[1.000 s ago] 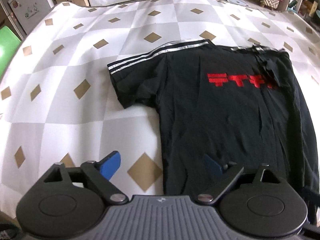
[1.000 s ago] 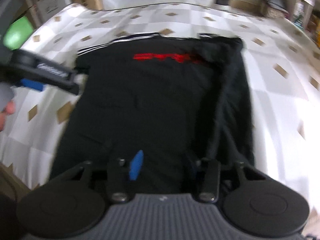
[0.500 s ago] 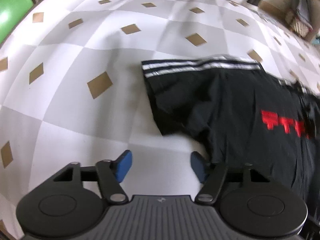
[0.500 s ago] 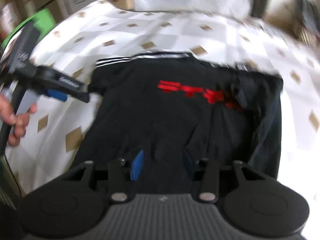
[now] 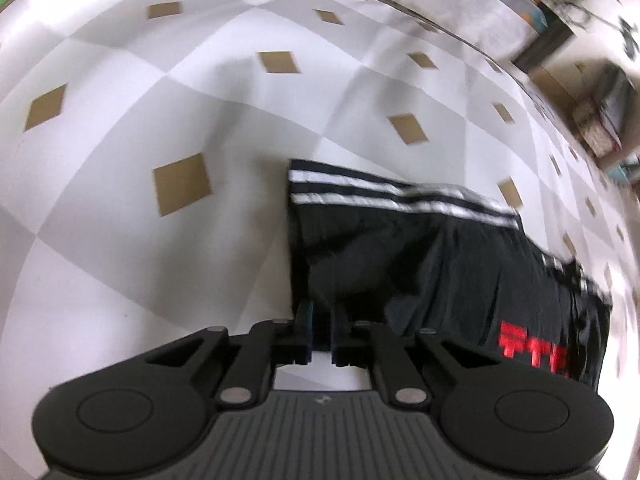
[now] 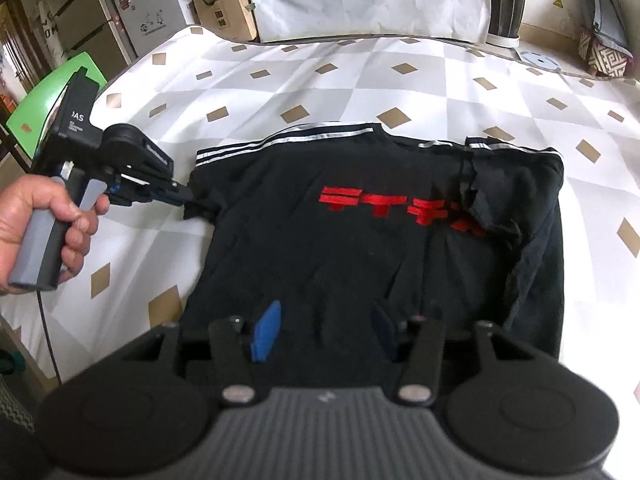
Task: Fold clothes
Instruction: 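Move the left tool to the T-shirt sleeve edge and close on it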
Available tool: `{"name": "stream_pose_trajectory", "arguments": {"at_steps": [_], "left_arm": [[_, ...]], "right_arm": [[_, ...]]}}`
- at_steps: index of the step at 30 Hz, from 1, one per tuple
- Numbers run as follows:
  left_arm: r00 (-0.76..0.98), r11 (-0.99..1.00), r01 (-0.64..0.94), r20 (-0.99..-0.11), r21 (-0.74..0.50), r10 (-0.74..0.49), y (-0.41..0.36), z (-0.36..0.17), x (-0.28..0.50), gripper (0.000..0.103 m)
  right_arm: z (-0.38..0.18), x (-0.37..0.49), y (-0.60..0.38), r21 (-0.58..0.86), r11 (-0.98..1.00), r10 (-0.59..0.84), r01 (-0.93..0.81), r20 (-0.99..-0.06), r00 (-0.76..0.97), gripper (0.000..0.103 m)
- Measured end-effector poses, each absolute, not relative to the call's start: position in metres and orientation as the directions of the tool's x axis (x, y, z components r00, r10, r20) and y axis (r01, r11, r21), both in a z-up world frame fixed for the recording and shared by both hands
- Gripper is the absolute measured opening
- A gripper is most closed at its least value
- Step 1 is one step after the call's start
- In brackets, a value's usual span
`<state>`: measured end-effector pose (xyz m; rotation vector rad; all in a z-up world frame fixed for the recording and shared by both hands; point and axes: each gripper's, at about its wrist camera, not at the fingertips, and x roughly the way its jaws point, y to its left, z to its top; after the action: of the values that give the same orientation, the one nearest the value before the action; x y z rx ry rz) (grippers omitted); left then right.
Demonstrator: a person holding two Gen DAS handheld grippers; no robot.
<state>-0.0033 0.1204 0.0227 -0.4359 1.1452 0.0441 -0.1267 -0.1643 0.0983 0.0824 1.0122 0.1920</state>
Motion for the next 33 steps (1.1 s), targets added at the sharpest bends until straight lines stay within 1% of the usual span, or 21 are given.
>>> {"name": "stream_pose_trajectory", "arguments": {"at_steps": [1,2,3,4,6,8,11,12,15,19,20,21,22,23,24,25,28,33], "left_arm": [[0.423,0.910,-0.266,-0.887,-0.317,-0.185,0.122,0.022,-0.002,0.008],[0.425,0.905,-0.277,-0.886,-0.322,-0.185,0.124,0.021,-0.001,0.014],[0.420,0.902,-0.291,-0.890,-0.319,-0.180,0.125,0.019,0.001,0.021],[0.417,0.901,-0.302,-0.893,-0.313,-0.170,0.126,0.018,0.002,0.025],[0.409,0.902,-0.320,-0.901,-0.291,-0.145,0.125,0.014,0.004,0.039],[0.402,0.901,-0.334,-0.907,-0.277,-0.130,0.124,0.010,0.007,0.046],[0.416,0.896,-0.335,-0.899,-0.293,-0.138,0.121,0.007,0.009,0.053],[0.420,0.895,-0.331,-0.896,-0.298,-0.142,0.119,0.007,0.011,0.054],[0.434,0.898,-0.313,-0.888,-0.309,-0.154,0.112,0.008,0.016,0.056],[0.442,0.925,-0.270,-0.888,-0.268,-0.128,0.097,0.010,0.023,0.055],[0.449,0.931,-0.257,-0.885,-0.259,-0.122,0.093,0.010,0.024,0.055],[0.454,0.934,-0.247,-0.882,-0.256,-0.121,0.091,0.011,0.024,0.048],[0.460,0.938,-0.238,-0.880,-0.253,-0.121,0.089,0.012,0.024,0.042],[0.466,0.941,-0.228,-0.877,-0.250,-0.120,0.087,0.013,0.025,0.026],[0.466,0.940,-0.224,-0.875,-0.258,-0.129,0.087,0.013,0.025,0.012],[0.465,0.935,-0.225,-0.874,-0.275,-0.145,0.087,0.013,0.026,0.007],[0.473,0.918,-0.244,-0.865,-0.312,-0.168,0.090,0.012,0.025,0.003],[0.491,0.899,-0.264,-0.851,-0.350,-0.187,0.094,0.014,0.024,0.002]], "right_arm": [[0.098,-0.126,-0.166,0.164,0.980,0.199,-0.114,-0.835,0.512,0.049],[0.098,-0.126,-0.168,0.170,0.980,0.201,-0.106,-0.837,0.510,0.050],[0.098,-0.126,-0.169,0.177,0.979,0.202,-0.098,-0.838,0.507,0.050],[0.098,-0.125,-0.171,0.186,0.978,0.205,-0.088,-0.838,0.506,0.051],[0.097,-0.124,-0.174,0.204,0.976,0.211,-0.069,-0.841,0.499,0.053],[0.096,-0.123,-0.176,0.211,0.976,0.209,-0.051,-0.846,0.491,0.054],[0.096,-0.122,-0.180,0.243,0.970,0.226,-0.030,-0.843,0.488,0.057],[0.096,-0.121,-0.181,0.253,0.967,0.232,-0.026,-0.839,0.492,0.058],[0.098,-0.121,-0.182,0.286,0.958,0.262,-0.031,-0.821,0.507,0.061],[0.106,-0.126,-0.179,0.289,0.954,0.282,-0.084,-0.762,0.583,0.062],[0.107,-0.128,-0.178,0.288,0.953,0.287,-0.098,-0.746,0.601,0.062],[0.109,-0.130,-0.178,0.286,0.952,0.292,-0.112,-0.729,0.620,0.062],[0.110,-0.131,-0.177,0.279,0.952,0.295,-0.126,-0.725,0.623,0.059],[0.111,-0.131,-0.175,0.272,0.952,0.298,-0.140,-0.722,0.624,0.054],[0.113,-0.131,-0.174,0.254,0.956,0.290,-0.149,-0.723,0.627,0.045],[0.114,-0.131,-0.172,0.235,0.959,0.281,-0.157,-0.724,0.630,0.040],[0.116,-0.132,-0.166,0.184,0.967,0.254,-0.176,-0.728,0.636,0.030],[0.112,-0.131,-0.168,0.170,0.972,0.234,-0.162,-0.743,0.628,0.029]]}}
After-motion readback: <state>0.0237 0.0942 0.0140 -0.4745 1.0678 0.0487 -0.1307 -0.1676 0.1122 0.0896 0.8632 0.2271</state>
